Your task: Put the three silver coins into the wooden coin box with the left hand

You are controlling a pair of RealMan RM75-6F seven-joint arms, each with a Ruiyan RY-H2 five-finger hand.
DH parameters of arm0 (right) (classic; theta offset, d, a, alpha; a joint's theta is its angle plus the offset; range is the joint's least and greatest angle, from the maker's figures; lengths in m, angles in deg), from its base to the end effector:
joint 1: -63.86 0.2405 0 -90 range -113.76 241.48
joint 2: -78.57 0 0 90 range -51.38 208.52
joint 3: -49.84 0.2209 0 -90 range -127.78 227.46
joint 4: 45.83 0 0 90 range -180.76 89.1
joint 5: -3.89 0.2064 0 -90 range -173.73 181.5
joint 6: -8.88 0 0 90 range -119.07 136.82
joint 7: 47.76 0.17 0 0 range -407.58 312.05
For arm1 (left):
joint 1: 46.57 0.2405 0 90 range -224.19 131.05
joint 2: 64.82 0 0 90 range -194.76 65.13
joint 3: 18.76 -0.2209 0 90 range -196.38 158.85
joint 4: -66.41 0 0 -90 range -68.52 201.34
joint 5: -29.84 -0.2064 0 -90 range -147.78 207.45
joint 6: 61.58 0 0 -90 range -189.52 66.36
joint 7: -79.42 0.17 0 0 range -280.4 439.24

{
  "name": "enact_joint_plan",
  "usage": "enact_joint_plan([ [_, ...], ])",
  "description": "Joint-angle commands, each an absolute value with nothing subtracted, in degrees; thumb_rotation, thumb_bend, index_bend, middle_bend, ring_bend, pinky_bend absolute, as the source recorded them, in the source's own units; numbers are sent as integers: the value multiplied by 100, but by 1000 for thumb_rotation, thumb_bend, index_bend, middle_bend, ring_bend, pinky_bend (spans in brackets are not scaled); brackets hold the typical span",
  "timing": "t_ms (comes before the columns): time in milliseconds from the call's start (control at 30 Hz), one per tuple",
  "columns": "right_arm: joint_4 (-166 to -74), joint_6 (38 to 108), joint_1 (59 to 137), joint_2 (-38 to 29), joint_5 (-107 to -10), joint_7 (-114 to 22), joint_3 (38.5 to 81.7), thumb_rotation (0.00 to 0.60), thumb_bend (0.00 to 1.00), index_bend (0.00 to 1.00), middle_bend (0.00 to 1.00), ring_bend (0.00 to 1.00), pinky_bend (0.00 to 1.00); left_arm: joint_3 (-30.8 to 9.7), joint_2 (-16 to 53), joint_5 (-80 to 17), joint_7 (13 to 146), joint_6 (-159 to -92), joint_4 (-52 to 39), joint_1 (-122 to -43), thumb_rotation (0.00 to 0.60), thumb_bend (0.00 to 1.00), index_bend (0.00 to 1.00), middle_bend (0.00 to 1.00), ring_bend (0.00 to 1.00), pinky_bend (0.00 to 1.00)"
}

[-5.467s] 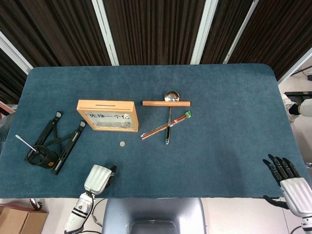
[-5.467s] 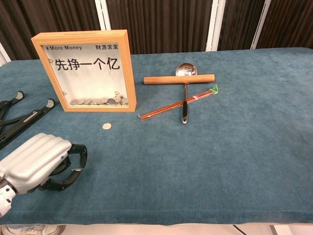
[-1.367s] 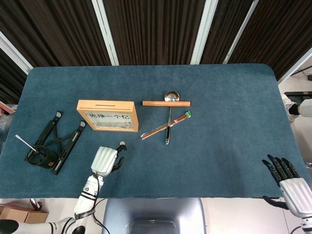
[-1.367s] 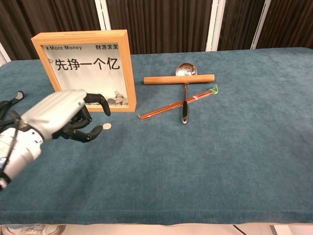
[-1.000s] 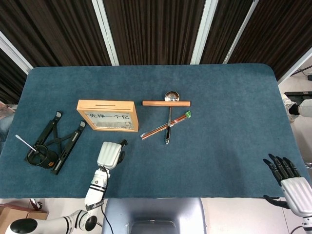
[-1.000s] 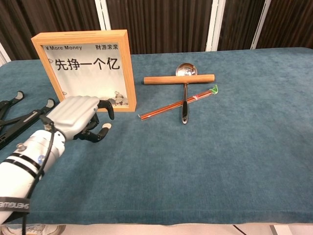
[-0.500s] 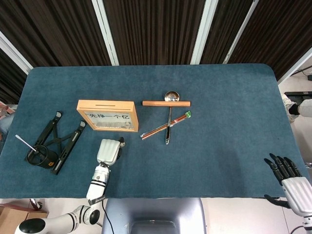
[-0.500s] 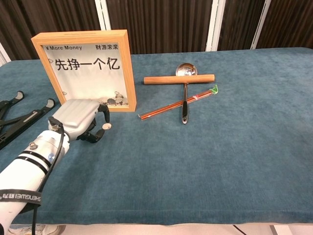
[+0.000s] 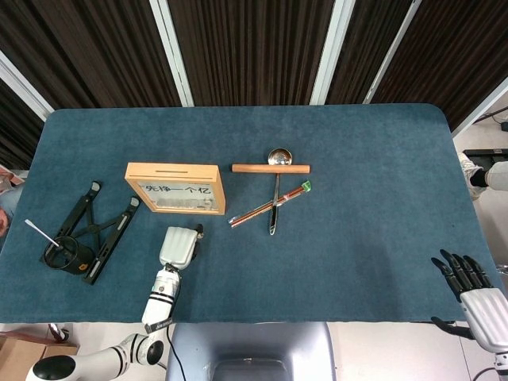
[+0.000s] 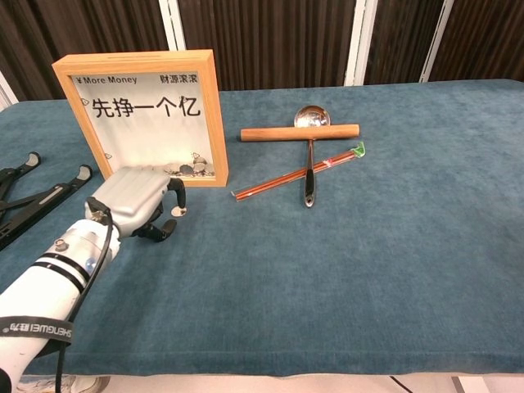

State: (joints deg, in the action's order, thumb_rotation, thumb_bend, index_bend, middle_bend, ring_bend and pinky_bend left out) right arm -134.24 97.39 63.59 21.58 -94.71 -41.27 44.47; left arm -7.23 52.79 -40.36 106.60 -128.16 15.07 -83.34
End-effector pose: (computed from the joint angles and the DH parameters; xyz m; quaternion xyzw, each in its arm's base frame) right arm -0.2928 -0.1461 0.1605 0.6683 -0.3811 0.3461 0.5370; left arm -0.1449 0.3330 -0.0914 -0.7013 -0.3097 -0.3458 0.5410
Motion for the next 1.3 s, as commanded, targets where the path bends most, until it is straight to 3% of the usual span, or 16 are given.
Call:
enact_joint_plan([
  [33,-13422,9741,6358,2158,-9474,-4128,4447,600,149,0,0,0,0,-708,5283,-4031,10658,-12797,1542,-8330,600,407,435,1000,1000,1000],
  [1300,-13418,9760,6345,2166,-9457,-4100,4457,600,149,0,0,0,0,-600,5252,-4048,10750,-12606,1490,-8385,600,410,436,1000,1000,1000],
])
